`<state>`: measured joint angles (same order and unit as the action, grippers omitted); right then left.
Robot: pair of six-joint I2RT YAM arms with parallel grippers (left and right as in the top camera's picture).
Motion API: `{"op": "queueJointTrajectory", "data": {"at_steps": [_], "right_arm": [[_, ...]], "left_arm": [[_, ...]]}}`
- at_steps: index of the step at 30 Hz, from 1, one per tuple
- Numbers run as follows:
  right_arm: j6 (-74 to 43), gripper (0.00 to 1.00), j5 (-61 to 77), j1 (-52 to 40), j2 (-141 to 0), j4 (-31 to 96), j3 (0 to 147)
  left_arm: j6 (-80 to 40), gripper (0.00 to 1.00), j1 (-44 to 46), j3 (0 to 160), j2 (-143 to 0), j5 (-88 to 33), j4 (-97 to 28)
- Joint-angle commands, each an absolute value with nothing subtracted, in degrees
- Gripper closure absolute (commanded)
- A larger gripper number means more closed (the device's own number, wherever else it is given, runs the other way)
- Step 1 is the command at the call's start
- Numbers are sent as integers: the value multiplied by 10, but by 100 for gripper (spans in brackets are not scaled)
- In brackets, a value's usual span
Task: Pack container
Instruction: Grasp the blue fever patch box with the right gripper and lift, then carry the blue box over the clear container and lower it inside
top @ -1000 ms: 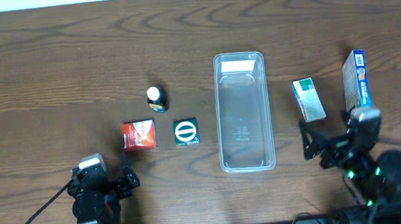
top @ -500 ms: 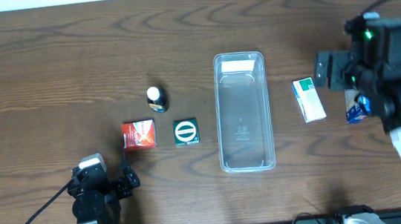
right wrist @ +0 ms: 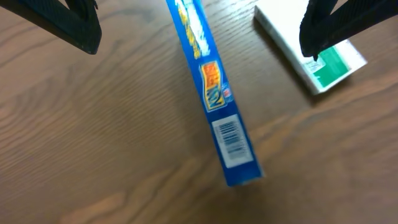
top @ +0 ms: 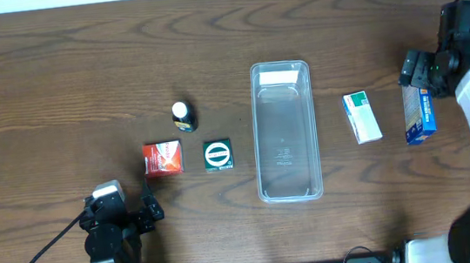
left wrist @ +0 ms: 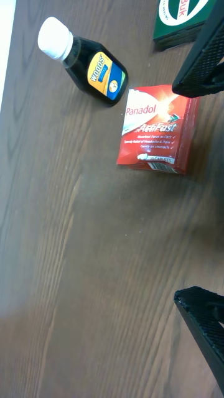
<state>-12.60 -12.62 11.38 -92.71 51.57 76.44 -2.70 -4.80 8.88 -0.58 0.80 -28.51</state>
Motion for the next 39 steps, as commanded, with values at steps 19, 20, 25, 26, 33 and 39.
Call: {"op": "queueJointTrajectory", "data": {"at_steps": [19,20,25,26,33,39], "right_arm": [[-102,48,-46,129,-1034,477,766],[-102,50,-48,130,-1035,475,763],[-102,73,-47,138,-1038,471,757],[-103,78,-46,138,-1038,471,757],[-103,89,-40,138,-1027,474,758],[-102,88,-12,120,-958,473,765]], "left_arm": [[-17,2,-48,79,-3,6,-286],[-17,2,-48,79,-3,6,-286],[-17,2,-48,79,-3,6,-286],[-17,2,-48,79,-3,6,-286],[-17,2,-48,79,-3,6,-286],[-17,2,-48,79,-3,6,-286]]}}
